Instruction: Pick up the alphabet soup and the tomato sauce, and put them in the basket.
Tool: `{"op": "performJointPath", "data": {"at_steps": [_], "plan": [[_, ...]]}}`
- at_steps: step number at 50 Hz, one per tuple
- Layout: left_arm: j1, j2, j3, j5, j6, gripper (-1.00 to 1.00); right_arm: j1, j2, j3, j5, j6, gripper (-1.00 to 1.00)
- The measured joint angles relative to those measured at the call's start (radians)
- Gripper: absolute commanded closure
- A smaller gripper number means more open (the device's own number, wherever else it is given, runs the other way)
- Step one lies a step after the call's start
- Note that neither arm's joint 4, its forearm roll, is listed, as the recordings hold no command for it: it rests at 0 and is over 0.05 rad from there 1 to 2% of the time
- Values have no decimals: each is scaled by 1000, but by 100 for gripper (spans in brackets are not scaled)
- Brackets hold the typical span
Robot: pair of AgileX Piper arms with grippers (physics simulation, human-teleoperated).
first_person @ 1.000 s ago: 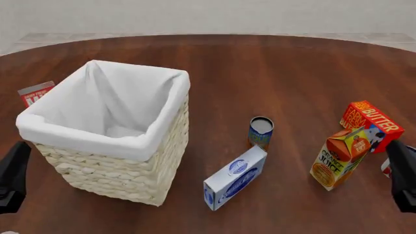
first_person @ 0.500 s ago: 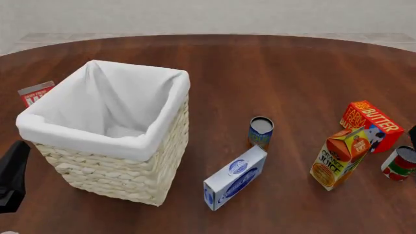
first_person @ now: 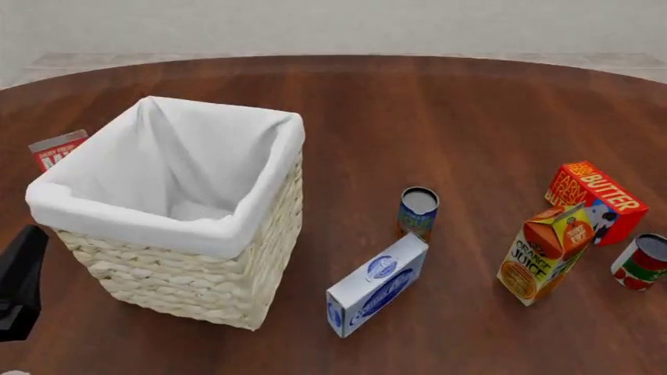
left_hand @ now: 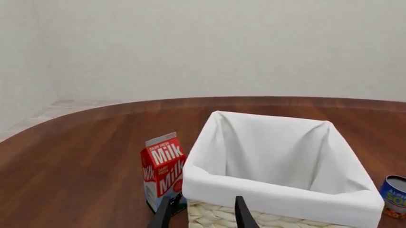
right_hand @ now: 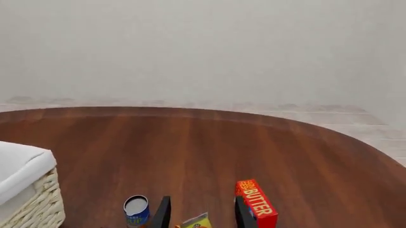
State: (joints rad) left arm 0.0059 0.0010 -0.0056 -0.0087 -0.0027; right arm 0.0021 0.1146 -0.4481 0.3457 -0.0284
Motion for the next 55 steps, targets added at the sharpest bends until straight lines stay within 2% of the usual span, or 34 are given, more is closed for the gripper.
{"op": "performJointPath", "data": {"at_steps": [19, 30, 44, 55], "plan": [[-6, 0, 0, 3, 10, -100, -105, 149, -237, 152, -105, -100], [-18, 0, 0, 8, 21, -100, -182, 264, -354, 233, -143, -100], [-31, -1, 1, 11, 26, -100, -278, 404, -478, 331, -153, -100], [-38, -1, 2, 12, 27, -100, -322, 485, -540, 424, -147, -100]]}}
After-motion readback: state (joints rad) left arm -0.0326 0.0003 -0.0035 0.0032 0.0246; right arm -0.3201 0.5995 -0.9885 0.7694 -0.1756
